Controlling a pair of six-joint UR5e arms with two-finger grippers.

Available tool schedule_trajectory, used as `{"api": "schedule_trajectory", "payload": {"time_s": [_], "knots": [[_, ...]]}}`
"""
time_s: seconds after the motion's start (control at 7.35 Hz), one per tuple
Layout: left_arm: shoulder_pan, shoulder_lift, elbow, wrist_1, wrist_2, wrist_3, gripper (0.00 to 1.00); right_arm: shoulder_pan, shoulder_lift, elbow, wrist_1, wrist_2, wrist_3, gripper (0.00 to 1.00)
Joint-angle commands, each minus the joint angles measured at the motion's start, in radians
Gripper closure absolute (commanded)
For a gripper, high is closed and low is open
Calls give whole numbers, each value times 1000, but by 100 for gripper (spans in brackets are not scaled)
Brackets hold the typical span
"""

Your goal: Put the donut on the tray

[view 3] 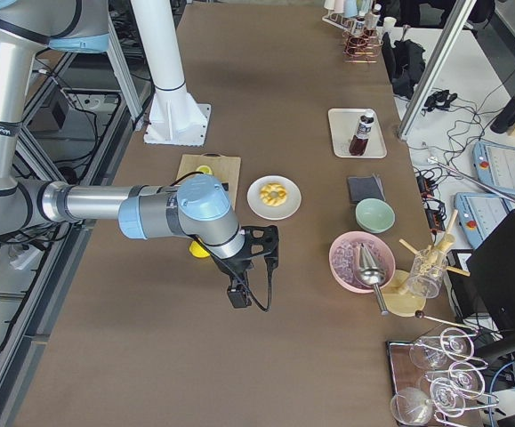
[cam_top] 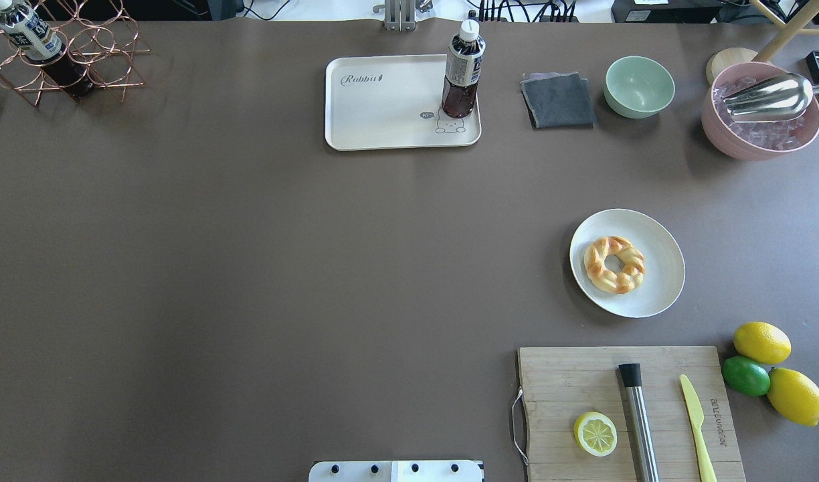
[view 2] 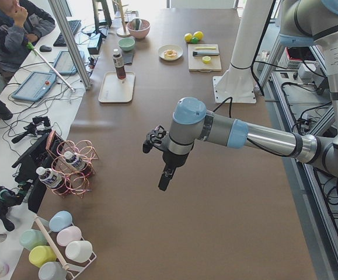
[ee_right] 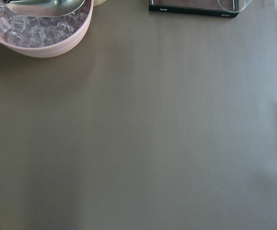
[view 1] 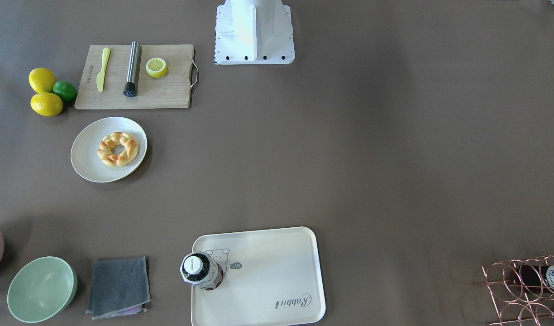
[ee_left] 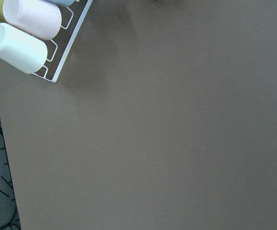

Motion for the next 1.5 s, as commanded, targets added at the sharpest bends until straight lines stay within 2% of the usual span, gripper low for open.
{"api": "schedule_trajectory", "payload": {"time_s": [0.0, 0.41, 0.68, 0.95, 1.36], "knots": [[-25, 8, -2, -1, 1, 0, 2, 0, 1, 1, 1, 5, 0, 0], [-28, 14, -4, -3, 8, 2, 2, 0, -2, 1, 0, 9, 0, 0], [-30, 23, -5, -3, 7, -17, 12, 0, -9, 9, 3, 9, 0, 0], [-30, 23, -11, -3, 1, -20, 4, 0, -11, 15, 1, 9, 9, 0], [-28, 24, -15, 0, -2, -11, 4, -3, -11, 15, 1, 6, -1, 0]]}}
